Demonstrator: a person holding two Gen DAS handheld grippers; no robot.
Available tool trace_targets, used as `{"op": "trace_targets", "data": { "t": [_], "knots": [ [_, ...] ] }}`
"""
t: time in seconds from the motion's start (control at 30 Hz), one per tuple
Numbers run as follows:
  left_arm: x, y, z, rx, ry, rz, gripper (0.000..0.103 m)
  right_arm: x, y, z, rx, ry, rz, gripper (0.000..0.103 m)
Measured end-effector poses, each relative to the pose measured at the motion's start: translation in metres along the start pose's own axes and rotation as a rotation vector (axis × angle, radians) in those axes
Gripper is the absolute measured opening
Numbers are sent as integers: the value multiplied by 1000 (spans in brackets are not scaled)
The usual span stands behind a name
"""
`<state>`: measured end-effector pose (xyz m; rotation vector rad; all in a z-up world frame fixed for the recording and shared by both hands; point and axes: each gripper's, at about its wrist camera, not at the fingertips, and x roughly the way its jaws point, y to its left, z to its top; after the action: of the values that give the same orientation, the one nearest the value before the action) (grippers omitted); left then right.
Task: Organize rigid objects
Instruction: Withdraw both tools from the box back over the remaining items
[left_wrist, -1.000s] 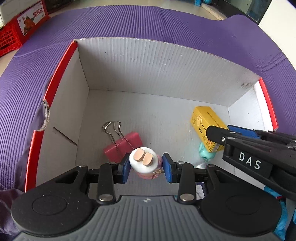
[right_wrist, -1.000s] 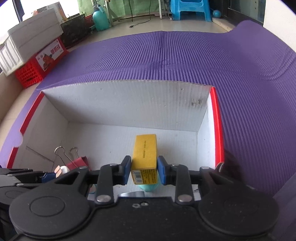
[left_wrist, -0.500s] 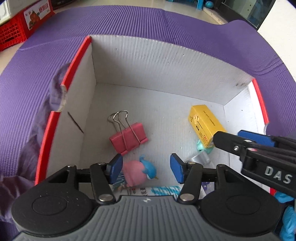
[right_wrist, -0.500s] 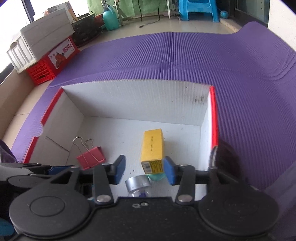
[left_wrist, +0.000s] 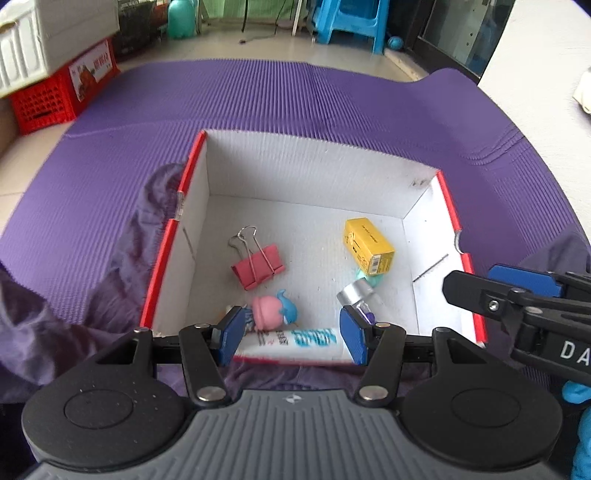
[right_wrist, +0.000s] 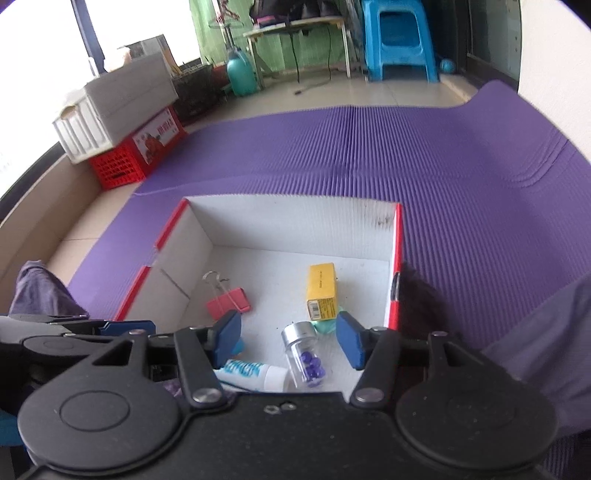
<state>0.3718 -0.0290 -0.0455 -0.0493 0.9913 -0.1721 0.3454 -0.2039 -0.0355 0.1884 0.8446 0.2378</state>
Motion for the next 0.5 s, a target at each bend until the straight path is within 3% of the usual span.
{"op": "trace_targets", "data": {
  "t": [0.37,0.5],
  "knots": [
    [-67,-5,-32,12,-77,30,56,-65,10,-29,-29,-65,22,61],
    [-89,-8,-45,25,-113,43,66,-84,12,-38,-21,-85,43,64]
  ]
}}
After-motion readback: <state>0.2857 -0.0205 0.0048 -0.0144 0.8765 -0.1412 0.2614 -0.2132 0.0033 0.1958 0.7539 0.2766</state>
